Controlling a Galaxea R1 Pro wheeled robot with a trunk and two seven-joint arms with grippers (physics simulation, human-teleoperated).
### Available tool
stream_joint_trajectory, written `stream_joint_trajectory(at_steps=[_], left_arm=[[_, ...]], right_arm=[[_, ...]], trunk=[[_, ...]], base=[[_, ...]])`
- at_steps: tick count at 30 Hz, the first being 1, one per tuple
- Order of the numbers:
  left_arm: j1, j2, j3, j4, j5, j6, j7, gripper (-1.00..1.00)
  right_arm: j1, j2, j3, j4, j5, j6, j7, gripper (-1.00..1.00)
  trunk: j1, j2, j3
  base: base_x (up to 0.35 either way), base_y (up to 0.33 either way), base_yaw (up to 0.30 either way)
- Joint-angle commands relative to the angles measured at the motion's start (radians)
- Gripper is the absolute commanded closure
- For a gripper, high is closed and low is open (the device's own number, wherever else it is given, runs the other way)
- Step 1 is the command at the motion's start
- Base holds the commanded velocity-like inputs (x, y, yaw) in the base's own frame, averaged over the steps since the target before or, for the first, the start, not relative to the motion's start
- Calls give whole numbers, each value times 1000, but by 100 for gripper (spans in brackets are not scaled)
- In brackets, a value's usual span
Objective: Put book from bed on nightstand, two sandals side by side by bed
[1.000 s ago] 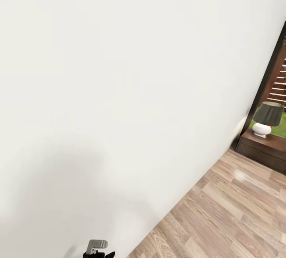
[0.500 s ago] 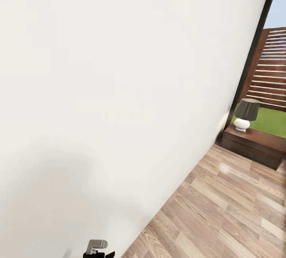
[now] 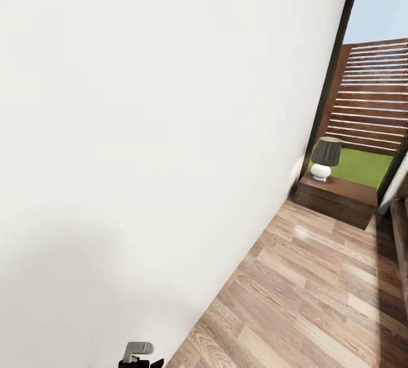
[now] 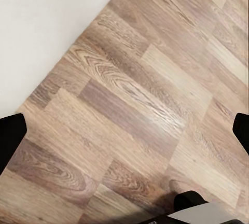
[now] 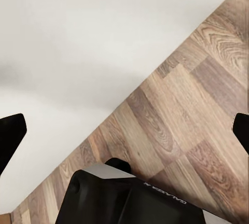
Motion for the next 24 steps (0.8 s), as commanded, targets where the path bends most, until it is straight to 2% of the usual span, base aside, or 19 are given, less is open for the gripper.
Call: stream_joint_trajectory(at_steps=[1,24], left_arm=[[-1,0,-9,1,9,-4,-3,-100],[-1,0,-9,1,9,-4,-3,-100]], right_arm=[[-2,-1,-8,4,9,-6,-1,-100],[-2,-4,-8,4,9,-6,0,-100]], trunk=[[0,-1,-1],[0,-1,-1]], base=[[0,0,-215],[0,0,-215]])
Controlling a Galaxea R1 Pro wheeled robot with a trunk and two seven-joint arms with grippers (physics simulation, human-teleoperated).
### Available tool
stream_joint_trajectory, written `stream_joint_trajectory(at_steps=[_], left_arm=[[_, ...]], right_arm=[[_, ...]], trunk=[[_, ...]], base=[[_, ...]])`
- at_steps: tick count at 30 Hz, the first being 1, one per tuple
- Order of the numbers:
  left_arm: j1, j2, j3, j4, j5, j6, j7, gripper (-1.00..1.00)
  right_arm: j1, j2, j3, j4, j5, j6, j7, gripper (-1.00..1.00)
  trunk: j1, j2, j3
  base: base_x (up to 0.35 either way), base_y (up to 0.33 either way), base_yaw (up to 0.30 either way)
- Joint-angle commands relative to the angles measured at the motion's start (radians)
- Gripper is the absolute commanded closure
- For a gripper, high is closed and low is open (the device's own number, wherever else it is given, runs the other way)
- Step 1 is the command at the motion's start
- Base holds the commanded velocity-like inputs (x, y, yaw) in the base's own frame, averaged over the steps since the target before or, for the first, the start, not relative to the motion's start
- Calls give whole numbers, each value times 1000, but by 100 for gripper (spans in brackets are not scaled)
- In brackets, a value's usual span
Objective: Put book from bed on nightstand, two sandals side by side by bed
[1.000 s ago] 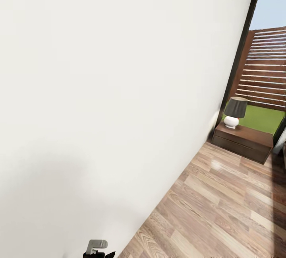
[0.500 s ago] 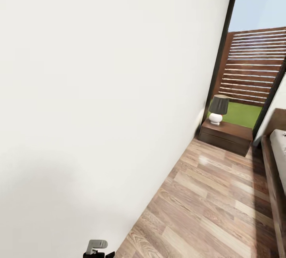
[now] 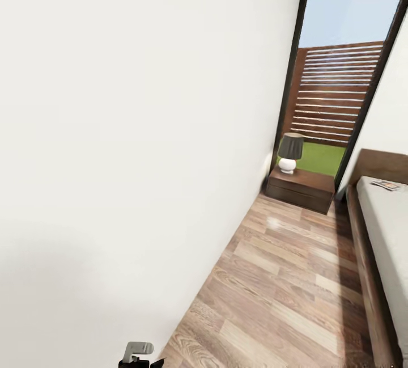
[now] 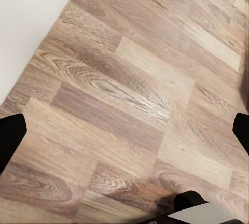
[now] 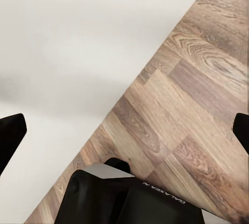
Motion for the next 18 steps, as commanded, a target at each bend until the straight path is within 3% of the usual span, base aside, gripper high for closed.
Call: stream_joint_trajectory(at_steps=[1,18], left_arm=[[-1,0,-9,1,9,-4,-3,-100],[0,0,-9,1,9,-4,-3,-100]], right_arm=[[-2,-1,-8,4,9,-6,-1,-100],[-2,-3,-8,4,9,-6,1,-100]], trunk=[[0,-1,-1],[0,-1,-1]], base=[[0,0,-215],[0,0,-215]])
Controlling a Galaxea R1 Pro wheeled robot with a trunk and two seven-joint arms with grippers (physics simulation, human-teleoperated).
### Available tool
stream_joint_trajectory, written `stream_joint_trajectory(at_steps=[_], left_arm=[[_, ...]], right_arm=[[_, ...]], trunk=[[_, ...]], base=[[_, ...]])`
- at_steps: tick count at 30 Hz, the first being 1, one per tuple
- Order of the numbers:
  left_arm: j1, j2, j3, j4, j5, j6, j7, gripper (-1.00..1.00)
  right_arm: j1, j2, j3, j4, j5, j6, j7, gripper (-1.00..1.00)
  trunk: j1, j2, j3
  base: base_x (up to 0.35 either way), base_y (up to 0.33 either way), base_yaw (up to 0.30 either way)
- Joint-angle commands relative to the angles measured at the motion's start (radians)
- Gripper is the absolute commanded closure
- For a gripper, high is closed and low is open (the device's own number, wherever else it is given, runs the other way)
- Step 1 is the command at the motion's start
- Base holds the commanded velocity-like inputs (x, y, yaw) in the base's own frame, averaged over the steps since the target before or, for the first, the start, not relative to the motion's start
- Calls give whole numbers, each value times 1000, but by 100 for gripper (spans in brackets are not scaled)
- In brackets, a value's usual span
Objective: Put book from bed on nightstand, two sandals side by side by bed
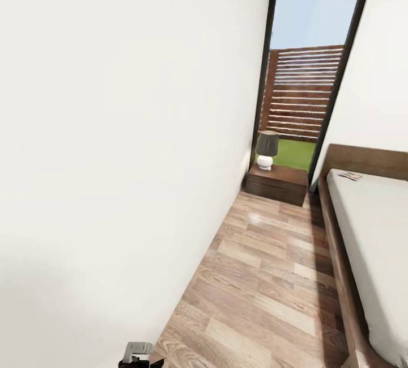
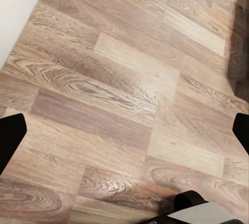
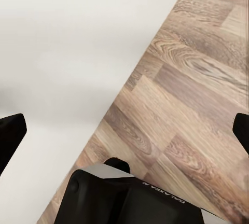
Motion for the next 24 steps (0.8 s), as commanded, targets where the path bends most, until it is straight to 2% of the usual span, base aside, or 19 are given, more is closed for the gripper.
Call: stream_joint_trajectory(at_steps=[1,13,24], left_arm=[[-1,0,-8,1,9,-4,-3,-100],[-1,0,-9,1,9,-4,-3,-100],[-1,0,-9,1,9,-4,-3,-100]], right_arm=[[-2,-1,-8,4,9,-6,-1,-100],[-2,-1,-8,4,9,-6,1,-100],[-2,-2,-8,4,9,-6,-1,-100]], trunk=[[0,-1,-1],[0,-1,-1],[0,-1,-1]], base=[[0,0,-215],[12,0,-215],[278,0,-133]])
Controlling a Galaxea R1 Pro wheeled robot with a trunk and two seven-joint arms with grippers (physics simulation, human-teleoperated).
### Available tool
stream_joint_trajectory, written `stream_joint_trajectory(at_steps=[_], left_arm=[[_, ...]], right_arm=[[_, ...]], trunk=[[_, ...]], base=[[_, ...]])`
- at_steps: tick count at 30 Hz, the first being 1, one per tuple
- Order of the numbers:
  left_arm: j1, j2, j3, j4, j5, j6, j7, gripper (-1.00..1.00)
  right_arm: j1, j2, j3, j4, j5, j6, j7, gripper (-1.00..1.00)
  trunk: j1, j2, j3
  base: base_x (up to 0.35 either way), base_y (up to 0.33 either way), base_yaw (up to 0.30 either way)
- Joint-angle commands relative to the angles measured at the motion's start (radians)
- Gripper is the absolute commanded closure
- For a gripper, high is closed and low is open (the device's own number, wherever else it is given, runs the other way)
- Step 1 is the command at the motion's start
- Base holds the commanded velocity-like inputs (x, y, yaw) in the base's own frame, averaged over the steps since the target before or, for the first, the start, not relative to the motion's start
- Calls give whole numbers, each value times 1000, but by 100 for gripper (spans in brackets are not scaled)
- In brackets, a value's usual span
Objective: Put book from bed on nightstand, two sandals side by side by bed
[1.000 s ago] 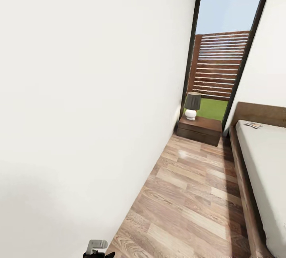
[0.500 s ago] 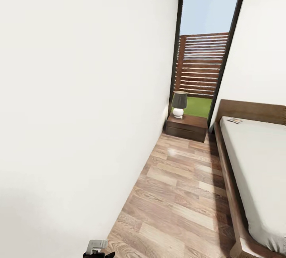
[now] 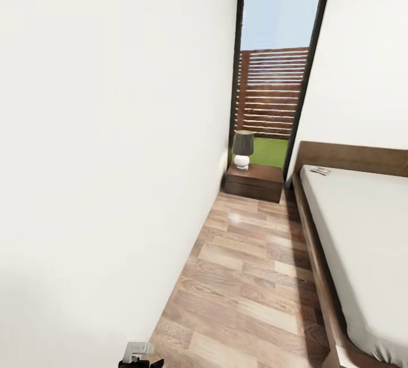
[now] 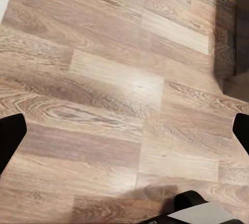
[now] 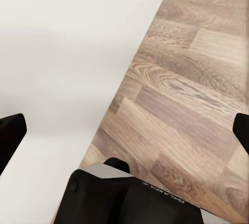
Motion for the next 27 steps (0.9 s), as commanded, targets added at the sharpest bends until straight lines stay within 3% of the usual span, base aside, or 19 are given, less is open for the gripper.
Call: stream_joint_trajectory(at_steps=[1,11,27], left_arm=[[-1,0,-9,1,9,-4,-3,-100],[-1,0,-8,1,9,-4,-3,-100],[-1,0,-8,1,9,-4,-3,-100]], right_arm=[[-1,-1,-8,3,9,-6,0,-100],[-1,-2,-8,3,9,-6,-1,-100],[-1,-2,-8,3,9,-6,-2,-100]], trunk=[[1,-1,-1],[1,-1,-1],[1,-1,-1]], base=[[316,0,-43],[273,0,-109],[10,0,-218]])
